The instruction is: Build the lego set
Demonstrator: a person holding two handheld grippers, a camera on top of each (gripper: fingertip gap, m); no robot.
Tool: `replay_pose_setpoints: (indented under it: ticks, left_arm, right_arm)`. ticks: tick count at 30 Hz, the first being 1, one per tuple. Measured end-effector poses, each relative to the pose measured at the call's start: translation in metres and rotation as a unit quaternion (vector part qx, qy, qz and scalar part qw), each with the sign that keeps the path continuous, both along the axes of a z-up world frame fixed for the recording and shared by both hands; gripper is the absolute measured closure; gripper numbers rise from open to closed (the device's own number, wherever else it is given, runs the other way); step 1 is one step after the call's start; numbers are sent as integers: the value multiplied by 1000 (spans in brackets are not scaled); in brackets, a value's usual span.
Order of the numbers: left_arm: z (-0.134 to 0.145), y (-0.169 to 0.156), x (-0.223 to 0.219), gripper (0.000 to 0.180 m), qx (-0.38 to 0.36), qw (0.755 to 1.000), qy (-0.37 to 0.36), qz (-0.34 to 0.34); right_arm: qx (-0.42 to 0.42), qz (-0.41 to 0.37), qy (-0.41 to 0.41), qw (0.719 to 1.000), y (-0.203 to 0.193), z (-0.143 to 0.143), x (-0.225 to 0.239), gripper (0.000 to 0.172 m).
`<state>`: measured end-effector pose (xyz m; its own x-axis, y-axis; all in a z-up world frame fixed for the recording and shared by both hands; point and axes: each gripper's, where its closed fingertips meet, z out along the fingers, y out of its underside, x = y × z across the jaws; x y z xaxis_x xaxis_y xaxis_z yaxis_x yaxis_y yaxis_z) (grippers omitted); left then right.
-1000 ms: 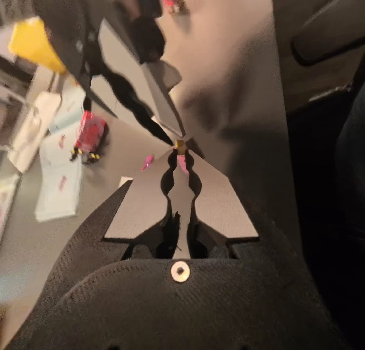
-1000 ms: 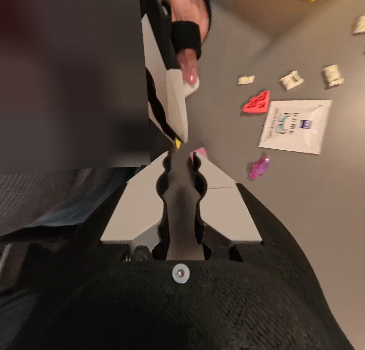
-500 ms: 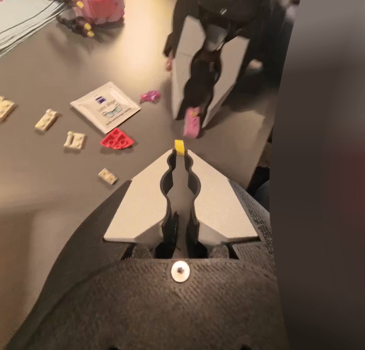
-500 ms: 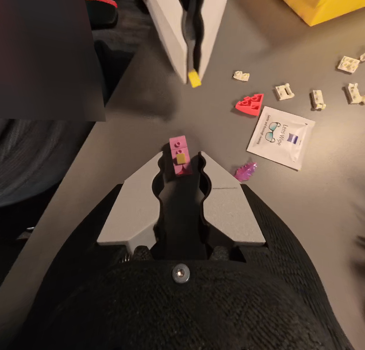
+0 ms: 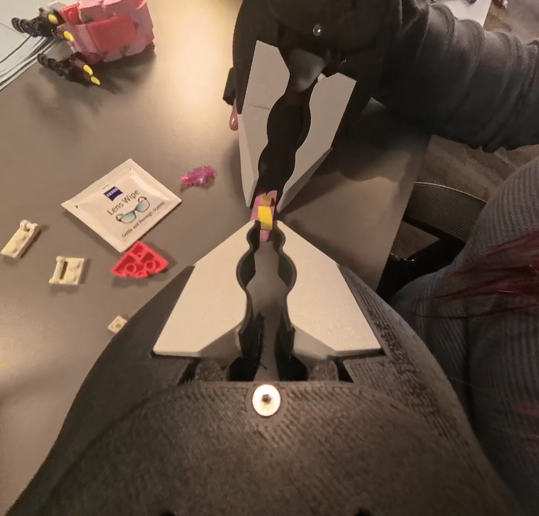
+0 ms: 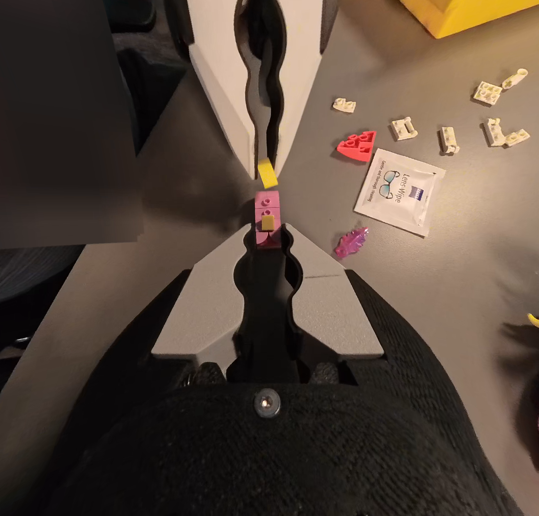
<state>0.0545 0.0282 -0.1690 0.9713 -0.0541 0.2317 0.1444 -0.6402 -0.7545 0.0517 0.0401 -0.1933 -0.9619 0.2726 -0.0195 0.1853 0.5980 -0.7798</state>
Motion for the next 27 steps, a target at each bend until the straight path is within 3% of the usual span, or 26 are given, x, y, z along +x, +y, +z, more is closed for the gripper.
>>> replay_pose_setpoints:
  ticks: [5,14,27]
  left_arm:
    - [2,14,-15,173,0,1000,12,5]
    - [-25,7,-18,174,-82,995,45,-20]
    - [-28,6,-23,172,-109,986,123,-22]
  right_arm:
    - [4,-20,10,1000,10,0,-7,155]
    - [-5,-37,-11,999,28,0,-10,156]
    - [-6,-38,-11,999,28,1,-11,156]
